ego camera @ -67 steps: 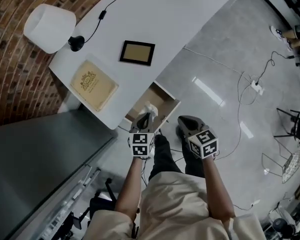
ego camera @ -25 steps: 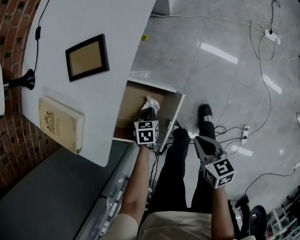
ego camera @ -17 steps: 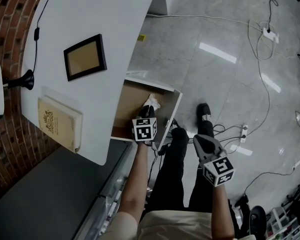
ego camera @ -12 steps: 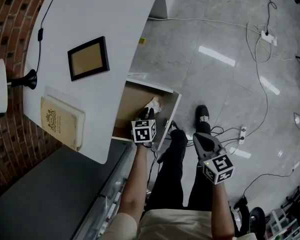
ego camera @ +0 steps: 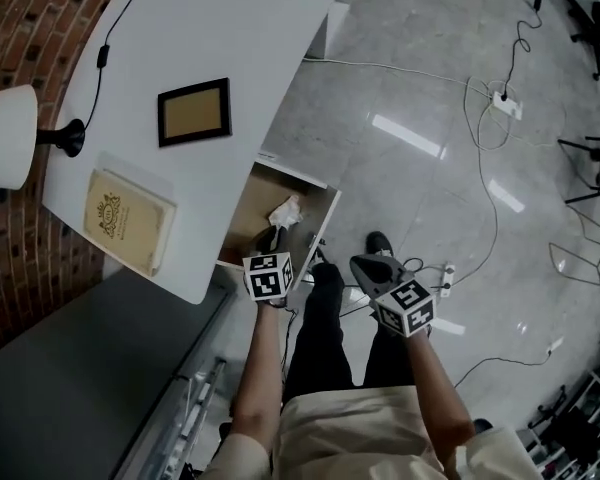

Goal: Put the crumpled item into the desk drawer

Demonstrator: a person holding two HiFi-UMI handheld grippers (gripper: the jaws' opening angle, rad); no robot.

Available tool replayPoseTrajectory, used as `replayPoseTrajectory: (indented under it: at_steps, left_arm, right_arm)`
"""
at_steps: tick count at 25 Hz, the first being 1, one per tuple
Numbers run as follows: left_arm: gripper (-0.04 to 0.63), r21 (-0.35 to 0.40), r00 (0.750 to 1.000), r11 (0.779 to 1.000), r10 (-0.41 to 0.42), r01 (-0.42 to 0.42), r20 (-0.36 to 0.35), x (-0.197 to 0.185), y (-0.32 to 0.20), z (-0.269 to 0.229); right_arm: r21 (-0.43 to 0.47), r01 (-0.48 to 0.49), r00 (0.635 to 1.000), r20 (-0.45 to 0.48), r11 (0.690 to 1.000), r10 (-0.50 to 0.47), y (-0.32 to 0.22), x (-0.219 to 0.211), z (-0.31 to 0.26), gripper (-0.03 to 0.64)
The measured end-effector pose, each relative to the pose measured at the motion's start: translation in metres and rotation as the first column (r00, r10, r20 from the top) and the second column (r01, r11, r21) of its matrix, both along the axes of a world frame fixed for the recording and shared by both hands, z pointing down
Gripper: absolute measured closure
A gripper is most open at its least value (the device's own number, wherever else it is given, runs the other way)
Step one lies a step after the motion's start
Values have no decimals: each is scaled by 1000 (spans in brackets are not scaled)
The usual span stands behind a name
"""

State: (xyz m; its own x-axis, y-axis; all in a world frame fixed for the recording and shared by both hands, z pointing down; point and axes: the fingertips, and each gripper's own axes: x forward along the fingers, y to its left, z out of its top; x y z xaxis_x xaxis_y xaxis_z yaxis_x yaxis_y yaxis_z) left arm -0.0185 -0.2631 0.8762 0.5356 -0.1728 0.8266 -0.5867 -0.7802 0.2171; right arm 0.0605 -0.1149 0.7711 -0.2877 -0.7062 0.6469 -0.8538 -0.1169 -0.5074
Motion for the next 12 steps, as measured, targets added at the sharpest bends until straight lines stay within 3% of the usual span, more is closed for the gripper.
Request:
replayPoseTrajectory:
  at_steps: [7, 12]
  left_arm:
    - [526, 43, 989, 990, -134, 136, -60, -28, 28, -73]
    - [538, 76, 944, 944, -312, 320, -106, -45, 50, -127]
  right_arm:
    - [-21, 161, 986, -29, 987, -162, -2, -2, -25, 591]
    - [2, 301, 951, -74, 954, -300, -16, 1, -55, 591]
